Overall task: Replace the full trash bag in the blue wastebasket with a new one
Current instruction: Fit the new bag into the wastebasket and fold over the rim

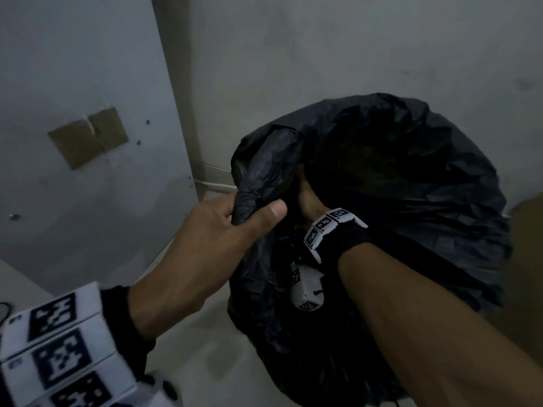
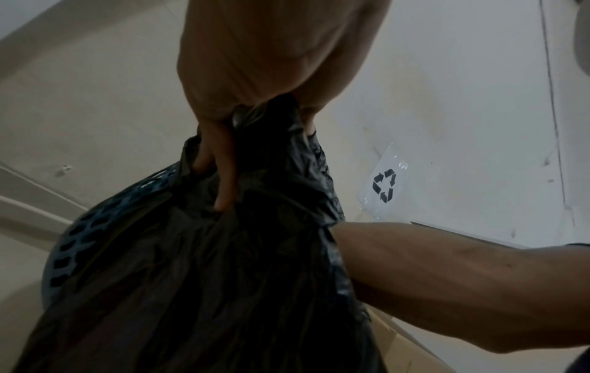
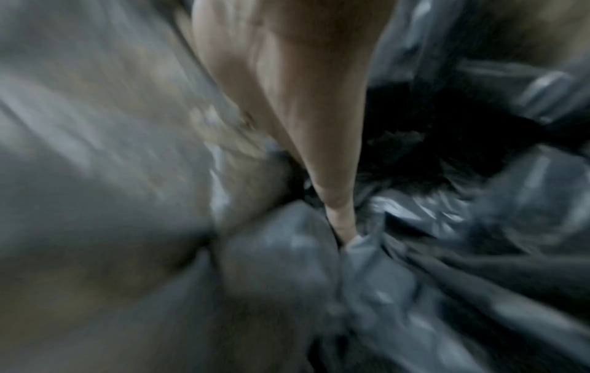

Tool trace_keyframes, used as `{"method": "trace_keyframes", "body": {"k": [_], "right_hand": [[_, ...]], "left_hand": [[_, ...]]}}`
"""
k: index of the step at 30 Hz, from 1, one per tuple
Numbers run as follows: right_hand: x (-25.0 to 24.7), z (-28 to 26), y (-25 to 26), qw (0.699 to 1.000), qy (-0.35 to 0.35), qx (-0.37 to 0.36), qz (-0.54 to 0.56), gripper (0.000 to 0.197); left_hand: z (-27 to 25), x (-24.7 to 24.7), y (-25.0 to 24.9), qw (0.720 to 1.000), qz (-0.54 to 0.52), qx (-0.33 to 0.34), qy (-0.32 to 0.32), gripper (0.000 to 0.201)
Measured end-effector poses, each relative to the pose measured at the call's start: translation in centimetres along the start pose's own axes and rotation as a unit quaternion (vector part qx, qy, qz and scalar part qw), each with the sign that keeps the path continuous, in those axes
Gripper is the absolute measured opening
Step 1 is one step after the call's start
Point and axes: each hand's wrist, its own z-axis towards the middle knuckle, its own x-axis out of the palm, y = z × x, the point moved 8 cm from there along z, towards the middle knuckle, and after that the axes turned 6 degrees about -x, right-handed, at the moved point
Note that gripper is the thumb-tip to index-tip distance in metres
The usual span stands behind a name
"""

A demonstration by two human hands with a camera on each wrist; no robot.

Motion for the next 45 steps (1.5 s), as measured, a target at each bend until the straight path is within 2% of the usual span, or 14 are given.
{"method": "trace_keyframes", "body": {"k": [3,5,8,11,13,16,23,27,34,38,40,42,43,45], "right_hand": [[0.2,-3.8,2.8,0.999,-0.011,0.020,0.027,0.105],[0.4,-4.3,3.5,0.999,-0.008,0.014,0.029,0.088],[2.1,-11.0,9.4,0.999,-0.001,0.023,-0.033,0.077],[4.4,-13.0,10.0,0.980,0.110,0.076,-0.150,0.058],[5.6,-13.6,10.5,0.959,0.176,0.089,-0.202,0.059],[6.3,-14.3,12.1,0.929,0.227,0.086,-0.280,0.066],[6.3,-15.9,15.0,0.844,0.306,0.037,-0.439,0.073],[5.0,-16.3,15.3,0.798,0.315,-0.009,-0.513,0.067],[3.4,-16.3,14.8,0.746,0.338,-0.103,-0.564,0.069],[2.9,-15.6,15.1,0.716,0.261,-0.202,-0.616,0.052],[2.3,-14.8,14.9,0.725,0.204,-0.227,-0.617,0.055],[1.1,-14.2,14.9,0.781,0.134,-0.256,-0.554,0.071],[0.0,-14.0,14.9,0.824,0.086,-0.277,-0.487,0.074],[-2.4,-13.9,14.8,0.892,-0.011,-0.287,-0.348,0.070]], "left_hand": [[0.0,-0.3,0.1,1.000,0.004,0.006,-0.014,0.011],[0.6,-0.9,0.9,1.000,0.018,0.004,-0.025,0.013],[2.1,-2.1,2.5,0.998,0.042,-0.007,-0.046,0.018],[3.8,-3.3,3.3,0.996,0.031,-0.029,-0.074,0.019],[4.8,-4.2,3.6,0.994,-0.003,-0.052,-0.099,0.017],[5.7,-5.1,4.2,0.990,-0.005,-0.080,-0.114,0.015],[7.6,-6.9,6.5,0.977,-0.053,-0.162,-0.126,0.022],[9.5,-8.6,7.9,0.964,-0.104,-0.203,-0.133,0.048],[11.7,-11.5,10.5,0.945,-0.156,-0.246,-0.149,0.071],[12.0,-11.7,11.0,0.949,-0.155,-0.222,-0.161,0.068],[12.1,-11.2,10.6,0.952,-0.179,-0.190,-0.158,0.062],[11.7,-10.7,10.6,0.955,-0.186,-0.170,-0.158,0.063],[11.4,-10.8,11.1,0.957,-0.163,-0.172,-0.168,0.074],[10.5,-11.0,12.7,0.955,-0.105,-0.203,-0.189,0.114]]}}
